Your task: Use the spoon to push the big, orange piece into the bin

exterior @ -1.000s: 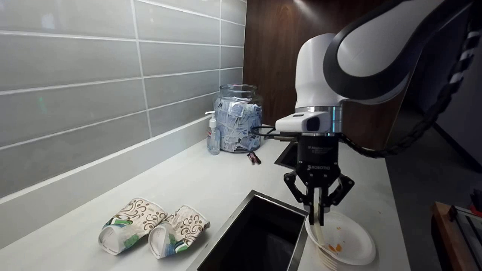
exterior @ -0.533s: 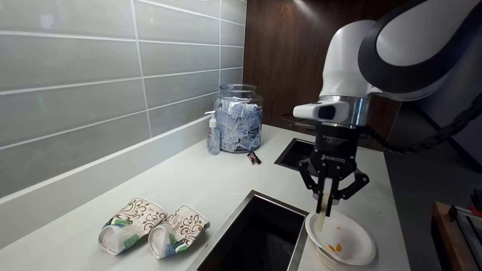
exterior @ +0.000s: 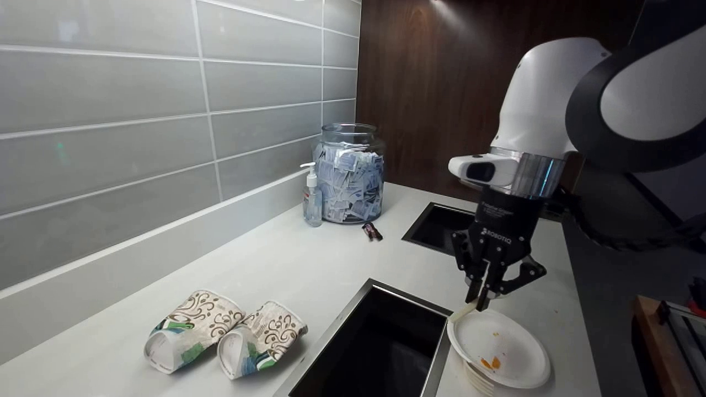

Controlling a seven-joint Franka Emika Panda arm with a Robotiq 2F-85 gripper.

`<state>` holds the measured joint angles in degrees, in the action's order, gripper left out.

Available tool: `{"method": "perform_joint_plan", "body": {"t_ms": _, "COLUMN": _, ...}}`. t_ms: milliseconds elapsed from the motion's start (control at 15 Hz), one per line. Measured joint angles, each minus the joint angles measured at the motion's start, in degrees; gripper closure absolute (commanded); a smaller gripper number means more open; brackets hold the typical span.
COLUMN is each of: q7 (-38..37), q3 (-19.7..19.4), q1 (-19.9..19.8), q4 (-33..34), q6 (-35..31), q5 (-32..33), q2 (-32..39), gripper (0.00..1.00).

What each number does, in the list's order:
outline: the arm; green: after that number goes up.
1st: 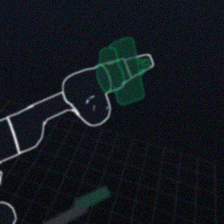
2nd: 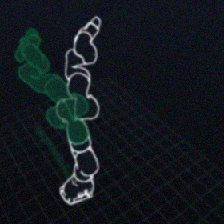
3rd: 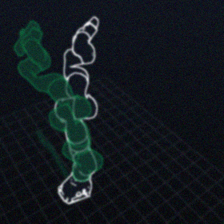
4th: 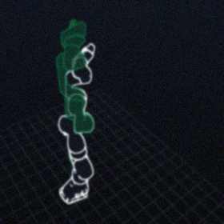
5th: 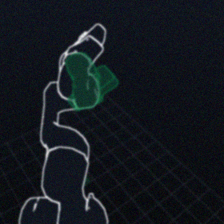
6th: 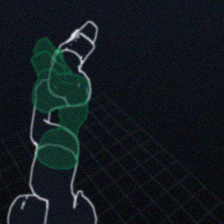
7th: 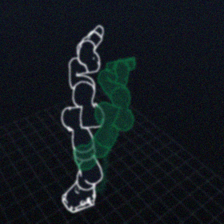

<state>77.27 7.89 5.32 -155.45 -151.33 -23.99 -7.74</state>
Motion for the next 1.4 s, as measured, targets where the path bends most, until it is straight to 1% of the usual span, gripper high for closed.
{"method": "perform_joint_plan", "body": {"t_ms": 200, "q7": -8.5, "q3": -1.2, "q1": 0.0, "q4": -2.0, "q6": -2.7, "q5": 3.6, "q2": 0.2, "gripper": 0.97}}
{"method": "perform_joint_plan", "body": {"t_ms": 400, "q7": -13.3, "q3": -2.9, "q1": -0.1, "q4": -2.2, "q6": -2.7, "q5": 6.0, "q2": 1.2, "gripper": 0.97}}
{"method": "perform_joint_plan", "body": {"t_ms": 667, "q7": -15.5, "q3": -3.9, "q1": 0.0, "q4": -2.2, "q6": -2.1, "q5": 6.4, "q2": 2.4, "gripper": 0.97}}
{"method": "perform_joint_plan", "body": {"t_ms": 933, "q7": -16.2, "q3": -4.0, "q1": 0.0, "q4": -2.2, "q6": 0.0, "q5": 6.4, "q2": 3.8, "gripper": 0.97}}
{"method": "perform_joint_plan", "body": {"t_ms": 1000, "q7": -16.2, "q3": -4.0, "q1": 0.0, "q4": -2.2, "q6": 0.5, "q5": 6.4, "q2": 4.2, "gripper": 0.61}}
{"method": "perform_joint_plan", "body": {"t_ms": 1067, "q7": -16.2, "q3": -4.0, "q1": 0.0, "q4": -2.2, "q6": 0.9, "q5": 6.4, "q2": 4.6, "gripper": 0.60}}
{"method": "perform_joint_plan", "body": {"t_ms": 1133, "q7": -16.2, "q3": -4.0, "q1": 0.0, "q4": -2.2, "q6": 0.9, "q5": 6.4, "q2": 4.9, "gripper": 0.54}}
{"method": "perform_joint_plan", "body": {"t_ms": 1200, "q7": -16.2, "q3": -4.0, "q1": 0.0, "q4": -2.2, "q6": 1.0, "q5": 6.3, "q2": 5.2, "gripper": 0.47}}
{"method": "perform_joint_plan", "body": {"t_ms": 1400, "q7": -16.2, "q3": -3.7, "q1": 0.2, "q4": -2.0, "q6": 1.0, "q5": 6.1, "q2": 5.8, "gripper": 0.23}}
